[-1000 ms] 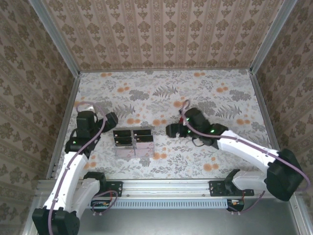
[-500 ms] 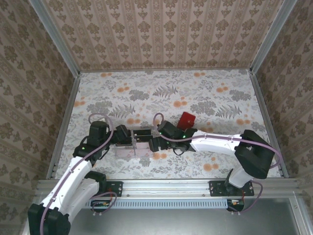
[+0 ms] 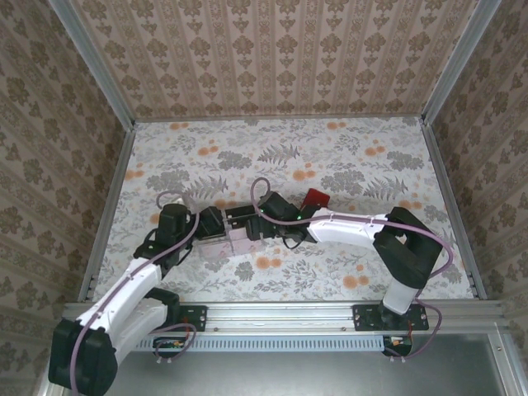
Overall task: Put the credit cards into the card holder
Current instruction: Move the storage box to the center of the table.
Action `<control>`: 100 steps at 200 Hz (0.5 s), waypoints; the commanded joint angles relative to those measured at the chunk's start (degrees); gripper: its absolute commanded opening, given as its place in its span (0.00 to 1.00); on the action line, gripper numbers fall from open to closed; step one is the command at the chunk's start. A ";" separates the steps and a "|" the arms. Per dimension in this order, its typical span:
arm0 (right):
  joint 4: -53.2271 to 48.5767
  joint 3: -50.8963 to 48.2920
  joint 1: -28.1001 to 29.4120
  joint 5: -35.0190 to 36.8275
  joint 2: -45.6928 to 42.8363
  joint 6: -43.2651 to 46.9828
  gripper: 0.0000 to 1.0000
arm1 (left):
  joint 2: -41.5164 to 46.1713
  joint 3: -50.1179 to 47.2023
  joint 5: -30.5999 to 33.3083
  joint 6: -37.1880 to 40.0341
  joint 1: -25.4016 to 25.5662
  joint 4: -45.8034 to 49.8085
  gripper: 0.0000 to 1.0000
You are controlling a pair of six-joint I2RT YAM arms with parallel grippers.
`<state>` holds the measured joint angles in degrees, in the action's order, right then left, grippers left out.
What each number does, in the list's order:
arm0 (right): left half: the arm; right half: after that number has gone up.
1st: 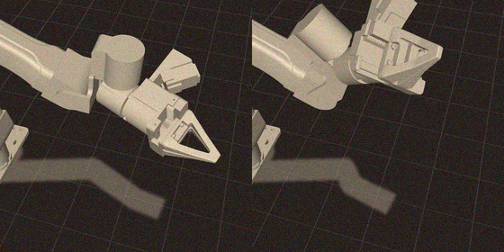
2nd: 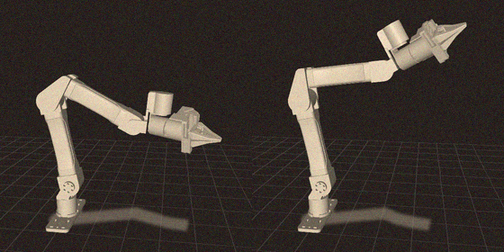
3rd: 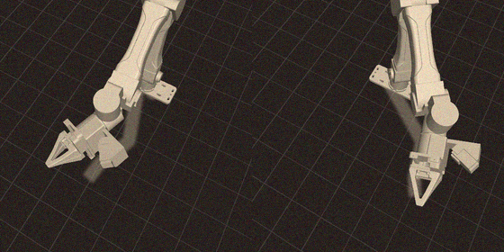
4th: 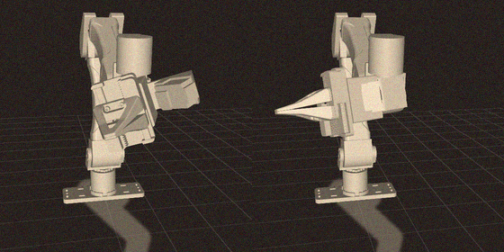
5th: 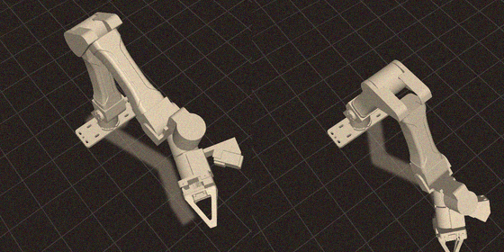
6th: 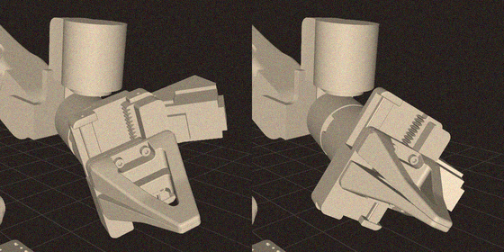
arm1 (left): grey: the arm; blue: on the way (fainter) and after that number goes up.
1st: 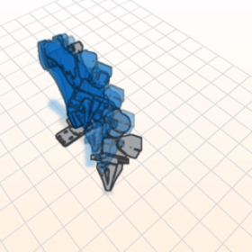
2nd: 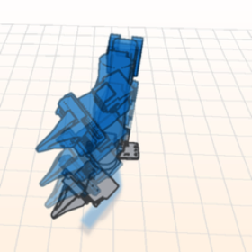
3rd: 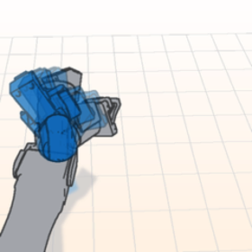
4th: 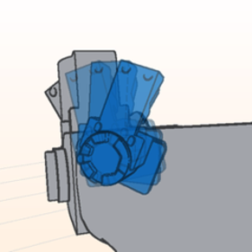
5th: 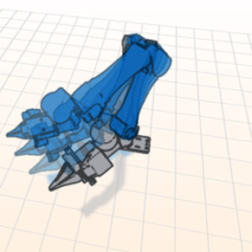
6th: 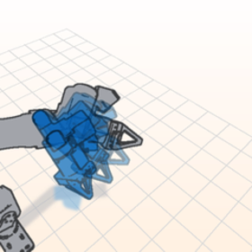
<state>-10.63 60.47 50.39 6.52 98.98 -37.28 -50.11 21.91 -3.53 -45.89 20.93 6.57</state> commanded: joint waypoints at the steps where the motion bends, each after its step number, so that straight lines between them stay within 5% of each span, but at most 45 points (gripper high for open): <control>1: 0.61 2.15 -1.83 3.16 1.50 0.98 0.95 | -3.72 2.52 -2.37 0.23 0.61 -6.72 1.00; 100: 0.18 9.50 -13.81 5.03 9.97 2.46 0.95 | -34.99 22.56 -5.32 5.94 2.41 -19.81 1.00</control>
<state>-9.82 67.61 39.13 9.47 106.04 -35.92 -79.83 38.59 -5.87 -42.78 22.04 -7.79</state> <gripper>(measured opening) 0.954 0.997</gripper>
